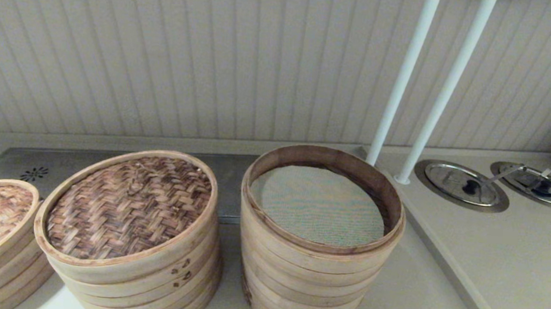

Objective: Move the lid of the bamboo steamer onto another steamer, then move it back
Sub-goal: Pick up the steamer

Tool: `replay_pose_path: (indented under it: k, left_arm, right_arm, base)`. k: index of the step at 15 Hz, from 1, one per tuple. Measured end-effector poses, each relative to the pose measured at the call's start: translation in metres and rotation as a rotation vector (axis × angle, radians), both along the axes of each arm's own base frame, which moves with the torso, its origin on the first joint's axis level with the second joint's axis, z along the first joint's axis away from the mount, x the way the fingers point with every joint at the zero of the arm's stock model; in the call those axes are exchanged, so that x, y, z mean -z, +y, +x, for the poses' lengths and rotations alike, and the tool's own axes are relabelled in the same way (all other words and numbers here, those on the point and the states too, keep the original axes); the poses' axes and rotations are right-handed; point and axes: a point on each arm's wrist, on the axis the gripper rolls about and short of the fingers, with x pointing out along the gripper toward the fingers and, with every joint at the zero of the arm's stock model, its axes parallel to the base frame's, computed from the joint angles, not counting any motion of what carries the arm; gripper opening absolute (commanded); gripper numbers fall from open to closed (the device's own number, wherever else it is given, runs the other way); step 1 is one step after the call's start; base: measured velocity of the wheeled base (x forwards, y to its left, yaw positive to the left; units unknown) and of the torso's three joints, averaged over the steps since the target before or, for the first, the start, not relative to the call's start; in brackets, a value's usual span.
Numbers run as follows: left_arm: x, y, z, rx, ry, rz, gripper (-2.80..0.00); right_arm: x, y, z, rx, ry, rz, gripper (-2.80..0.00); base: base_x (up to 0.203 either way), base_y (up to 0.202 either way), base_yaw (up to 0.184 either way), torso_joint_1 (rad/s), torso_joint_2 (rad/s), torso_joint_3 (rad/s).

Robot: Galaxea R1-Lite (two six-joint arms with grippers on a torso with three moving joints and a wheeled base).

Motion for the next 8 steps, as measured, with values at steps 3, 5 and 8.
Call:
replay_pose_path:
  k: [3,5,8]
  left_arm:
    - [-0.049,-0.001,-0.019,0.030,-0.048,0.002,-2.80]
    - [-0.079,-0.001,-0.019,0.053,-0.025,0.003,-2.80]
    - [-0.127,-0.002,0.000,0.092,0.027,0.000,-2.80]
  right_arm:
    - [0.000,0.000,0.000,-0.002,0.000,0.000,-2.80]
    - [0.000,0.000,0.000,-0.001,0.000,0.000,-2.80]
    - [0.000,0.000,0.000,-0.001,0.000,0.000,-2.80]
  base:
    - [0.000,0.000,0.000,0.000,0.00,0.000]
    - [0.000,0.000,0.000,0.000,0.00,0.000]
    - [0.000,0.000,0.000,0.000,0.00,0.000]
